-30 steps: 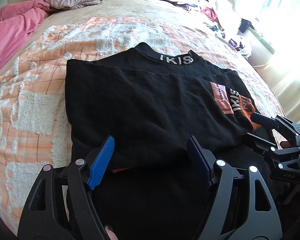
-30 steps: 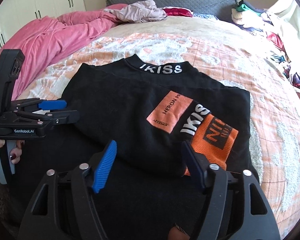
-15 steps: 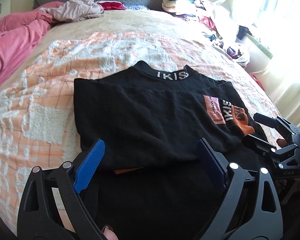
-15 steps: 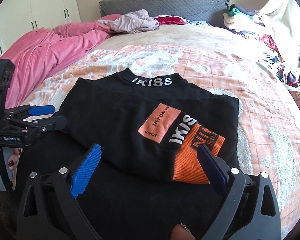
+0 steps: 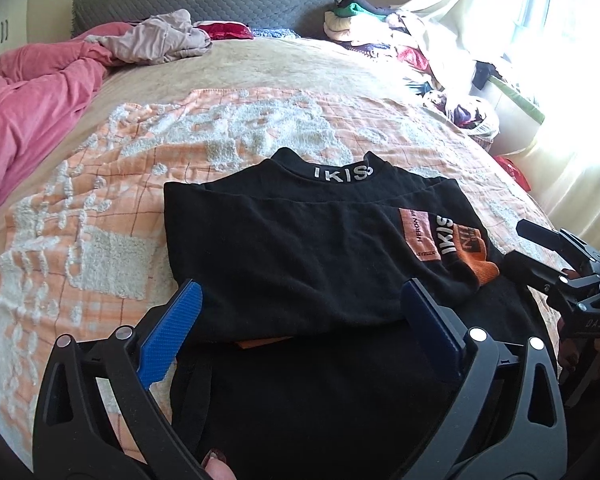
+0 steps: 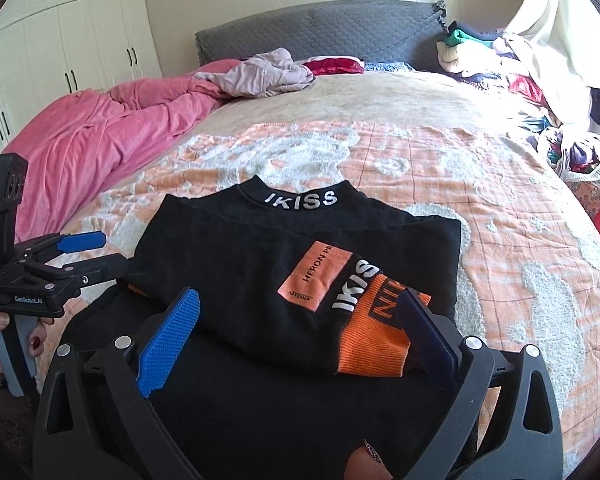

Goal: Fold small clothes
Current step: 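Open the right gripper and withdraw it from the laid cuff, then move both grippers along the sweatshirt body to its hem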

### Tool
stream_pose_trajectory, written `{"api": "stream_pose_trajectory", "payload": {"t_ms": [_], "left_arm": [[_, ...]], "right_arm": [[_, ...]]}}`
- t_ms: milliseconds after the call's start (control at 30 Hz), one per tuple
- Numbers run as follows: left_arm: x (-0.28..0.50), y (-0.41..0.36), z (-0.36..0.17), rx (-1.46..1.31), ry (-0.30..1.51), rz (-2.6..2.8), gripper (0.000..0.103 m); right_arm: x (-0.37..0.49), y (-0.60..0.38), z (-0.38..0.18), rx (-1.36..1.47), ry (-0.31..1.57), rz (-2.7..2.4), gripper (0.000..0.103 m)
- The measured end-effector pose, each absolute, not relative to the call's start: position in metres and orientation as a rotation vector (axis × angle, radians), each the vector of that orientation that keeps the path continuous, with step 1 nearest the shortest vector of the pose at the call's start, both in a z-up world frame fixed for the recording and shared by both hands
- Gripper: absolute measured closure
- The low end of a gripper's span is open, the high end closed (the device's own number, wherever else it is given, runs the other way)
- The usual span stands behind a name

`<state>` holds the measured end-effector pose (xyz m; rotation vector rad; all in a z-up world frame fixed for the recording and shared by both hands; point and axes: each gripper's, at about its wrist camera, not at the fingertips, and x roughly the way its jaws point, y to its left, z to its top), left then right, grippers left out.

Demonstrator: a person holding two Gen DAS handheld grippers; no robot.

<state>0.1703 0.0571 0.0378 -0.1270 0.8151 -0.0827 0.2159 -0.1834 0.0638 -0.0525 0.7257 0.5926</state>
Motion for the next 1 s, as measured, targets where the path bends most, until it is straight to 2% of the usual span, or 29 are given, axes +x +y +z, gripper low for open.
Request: {"api": "stream_pose_trajectory", "payload": {"t_ms": [1000], "left_arm": [[0.115, 0.061, 0.049, -0.223, 0.755, -0.078, 0.01]], "right_arm": [[0.182, -0.213, 0.077, 0.011, 0.676, 0.57, 0.005]]}}
